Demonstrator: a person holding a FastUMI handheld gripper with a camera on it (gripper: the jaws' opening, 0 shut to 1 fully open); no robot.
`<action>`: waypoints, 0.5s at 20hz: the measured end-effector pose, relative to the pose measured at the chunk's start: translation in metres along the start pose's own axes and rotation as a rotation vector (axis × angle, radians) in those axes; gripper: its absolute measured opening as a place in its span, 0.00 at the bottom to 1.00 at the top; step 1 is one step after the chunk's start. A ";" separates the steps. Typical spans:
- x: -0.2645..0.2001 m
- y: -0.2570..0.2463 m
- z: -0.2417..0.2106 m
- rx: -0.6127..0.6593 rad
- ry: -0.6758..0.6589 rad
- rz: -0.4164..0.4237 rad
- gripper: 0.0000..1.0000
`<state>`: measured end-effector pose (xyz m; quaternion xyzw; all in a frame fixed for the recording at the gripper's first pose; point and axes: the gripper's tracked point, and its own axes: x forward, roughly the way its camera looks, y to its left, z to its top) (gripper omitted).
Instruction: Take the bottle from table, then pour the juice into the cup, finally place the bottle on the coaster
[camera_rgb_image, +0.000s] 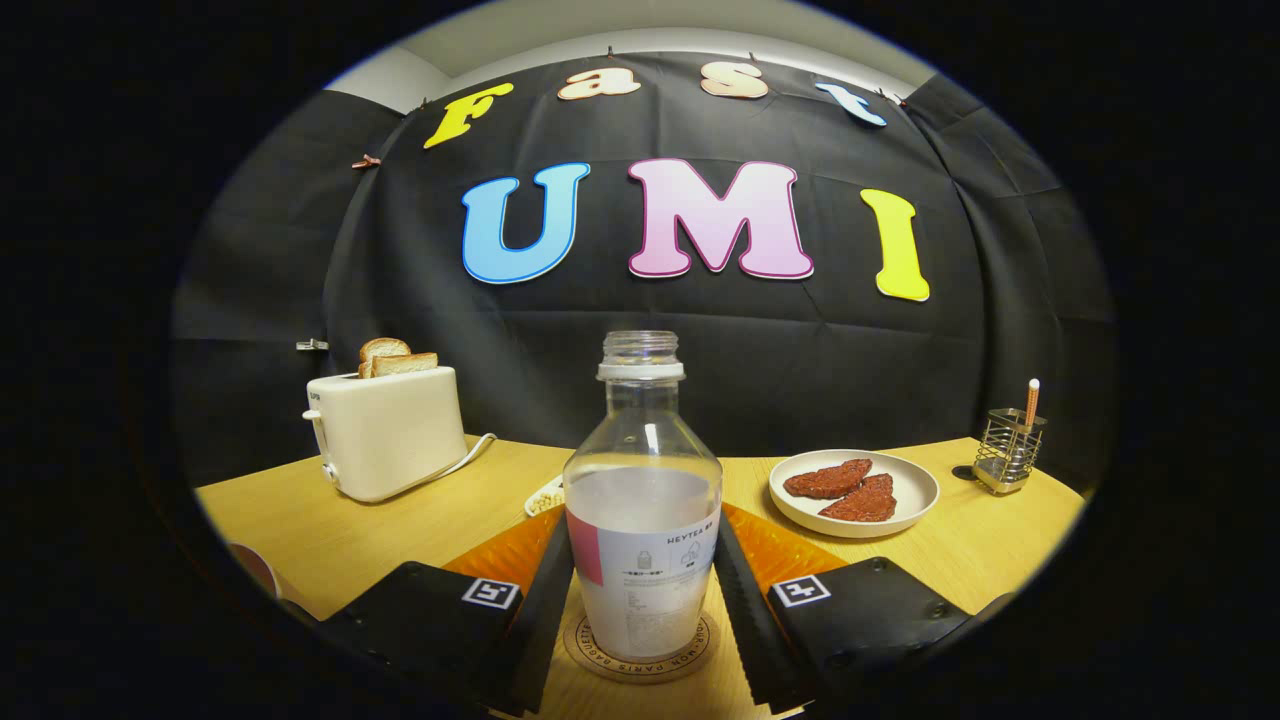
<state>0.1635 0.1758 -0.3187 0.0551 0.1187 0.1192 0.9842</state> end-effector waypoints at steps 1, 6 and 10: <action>0.000 0.003 -0.003 0.006 0.010 0.009 0.77; -0.005 0.003 -0.013 0.020 0.059 0.013 0.97; -0.018 -0.009 -0.001 0.001 0.044 -0.006 0.97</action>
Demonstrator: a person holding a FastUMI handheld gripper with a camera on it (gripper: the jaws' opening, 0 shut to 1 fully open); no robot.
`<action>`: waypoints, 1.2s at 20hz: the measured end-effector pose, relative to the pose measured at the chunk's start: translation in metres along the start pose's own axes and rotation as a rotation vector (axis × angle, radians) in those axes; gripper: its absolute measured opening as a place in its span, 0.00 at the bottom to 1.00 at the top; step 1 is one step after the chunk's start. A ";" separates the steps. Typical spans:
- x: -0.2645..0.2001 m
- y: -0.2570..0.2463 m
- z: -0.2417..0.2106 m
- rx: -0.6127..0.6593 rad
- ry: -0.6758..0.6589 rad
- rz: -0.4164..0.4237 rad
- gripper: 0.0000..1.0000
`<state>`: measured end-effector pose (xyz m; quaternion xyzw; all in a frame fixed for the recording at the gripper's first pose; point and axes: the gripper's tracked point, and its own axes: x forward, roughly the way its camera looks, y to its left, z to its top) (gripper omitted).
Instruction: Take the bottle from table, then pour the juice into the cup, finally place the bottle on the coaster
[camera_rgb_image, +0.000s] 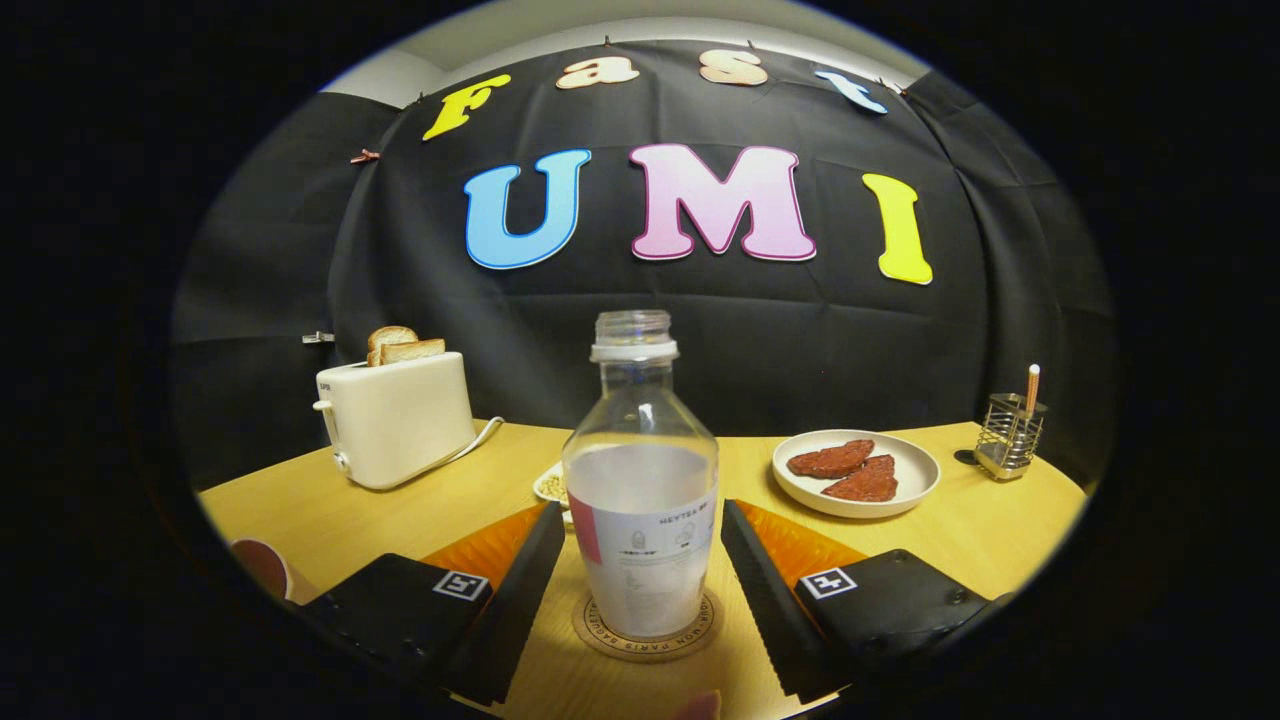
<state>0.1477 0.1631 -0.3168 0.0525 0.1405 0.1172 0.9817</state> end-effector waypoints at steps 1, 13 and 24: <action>-0.006 -0.002 0.002 -0.003 0.001 -0.001 0.97; -0.102 -0.025 0.089 -0.031 -0.016 -0.053 0.97; -0.167 -0.047 0.185 -0.097 -0.082 -0.156 0.97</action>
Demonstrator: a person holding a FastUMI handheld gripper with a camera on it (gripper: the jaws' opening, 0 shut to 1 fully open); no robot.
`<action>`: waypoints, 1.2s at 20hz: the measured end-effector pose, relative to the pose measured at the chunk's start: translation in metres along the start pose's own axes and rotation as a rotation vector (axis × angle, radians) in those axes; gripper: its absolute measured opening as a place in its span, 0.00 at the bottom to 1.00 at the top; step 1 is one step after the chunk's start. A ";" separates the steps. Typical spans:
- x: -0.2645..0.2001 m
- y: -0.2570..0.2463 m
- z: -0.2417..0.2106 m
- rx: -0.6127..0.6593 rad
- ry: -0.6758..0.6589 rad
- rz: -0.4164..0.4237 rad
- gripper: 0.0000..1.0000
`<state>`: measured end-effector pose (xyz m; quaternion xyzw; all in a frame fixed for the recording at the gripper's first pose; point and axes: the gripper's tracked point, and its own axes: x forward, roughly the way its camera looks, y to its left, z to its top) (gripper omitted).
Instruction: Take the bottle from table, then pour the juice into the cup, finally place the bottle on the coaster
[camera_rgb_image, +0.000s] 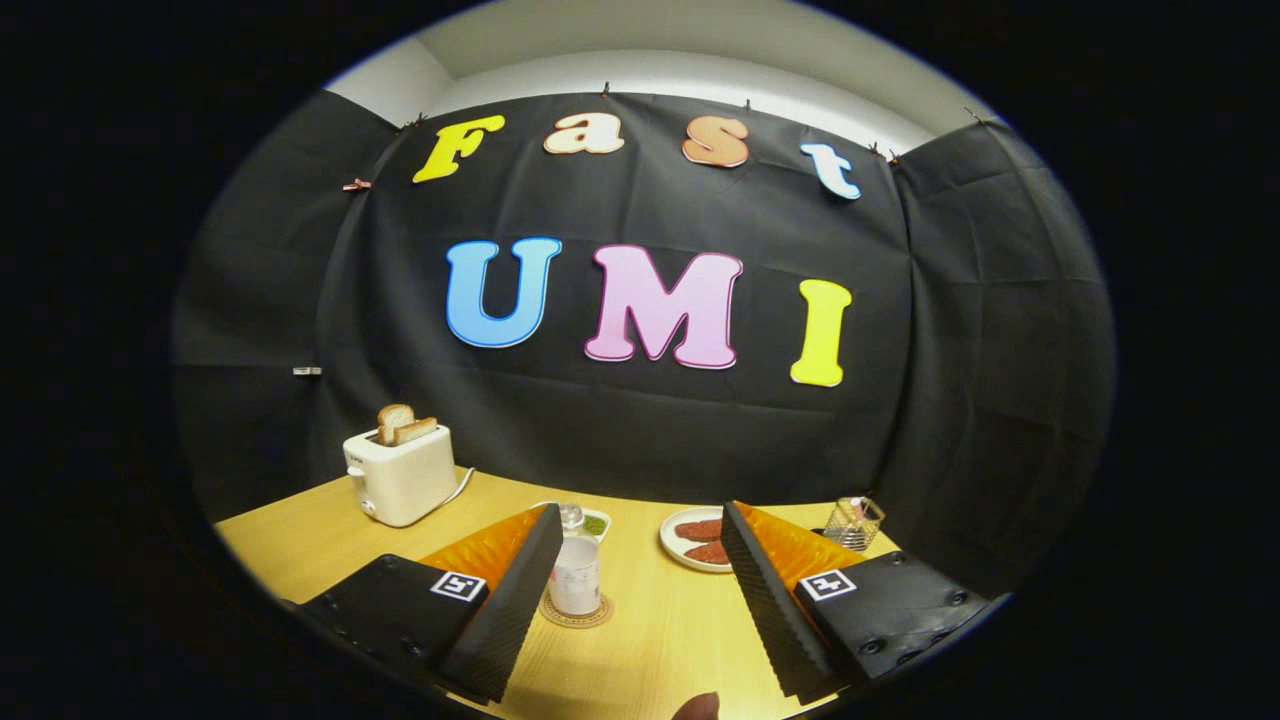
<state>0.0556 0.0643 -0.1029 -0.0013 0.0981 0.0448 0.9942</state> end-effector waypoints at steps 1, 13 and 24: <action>-0.003 -0.005 0.007 -0.002 -0.008 -0.012 0.97; -0.026 -0.049 0.040 -0.059 -0.036 -0.120 0.97; -0.019 -0.060 0.035 -0.060 -0.021 -0.130 0.97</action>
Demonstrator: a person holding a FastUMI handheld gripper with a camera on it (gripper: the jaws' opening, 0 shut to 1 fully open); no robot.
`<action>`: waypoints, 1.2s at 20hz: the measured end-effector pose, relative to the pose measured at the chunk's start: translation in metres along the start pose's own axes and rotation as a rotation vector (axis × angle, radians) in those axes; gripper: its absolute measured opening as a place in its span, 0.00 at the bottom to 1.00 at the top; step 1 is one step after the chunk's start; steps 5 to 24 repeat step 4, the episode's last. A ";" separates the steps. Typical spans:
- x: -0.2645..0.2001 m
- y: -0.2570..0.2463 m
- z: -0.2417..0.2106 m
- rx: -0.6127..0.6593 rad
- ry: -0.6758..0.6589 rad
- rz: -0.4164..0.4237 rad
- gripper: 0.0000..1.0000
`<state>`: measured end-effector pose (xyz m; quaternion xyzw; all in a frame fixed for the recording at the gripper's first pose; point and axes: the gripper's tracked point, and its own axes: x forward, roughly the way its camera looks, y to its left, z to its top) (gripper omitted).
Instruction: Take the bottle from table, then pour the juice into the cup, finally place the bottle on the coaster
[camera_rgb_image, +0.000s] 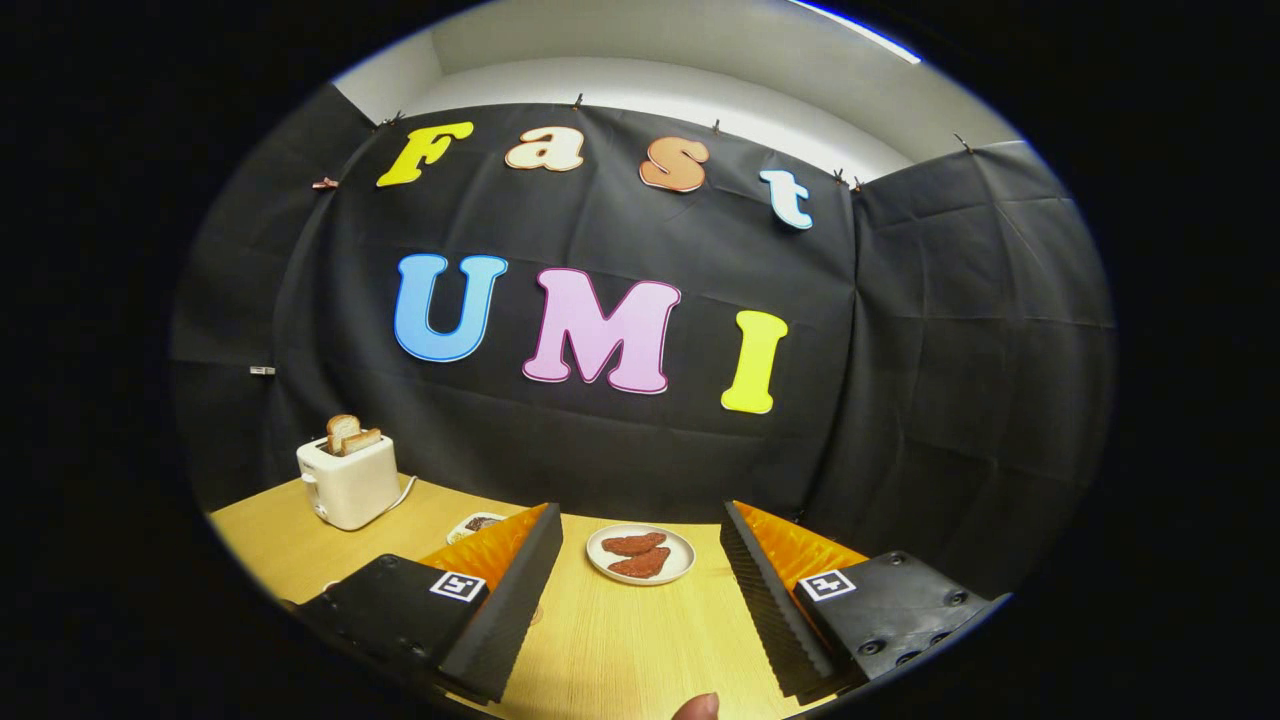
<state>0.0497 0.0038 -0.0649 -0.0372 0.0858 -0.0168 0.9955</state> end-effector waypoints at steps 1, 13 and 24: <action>0.001 0.000 0.000 -0.006 -0.002 0.001 0.97; 0.004 -0.004 -0.001 -0.005 -0.002 0.001 0.97; 0.004 -0.004 -0.001 -0.005 -0.002 0.001 0.97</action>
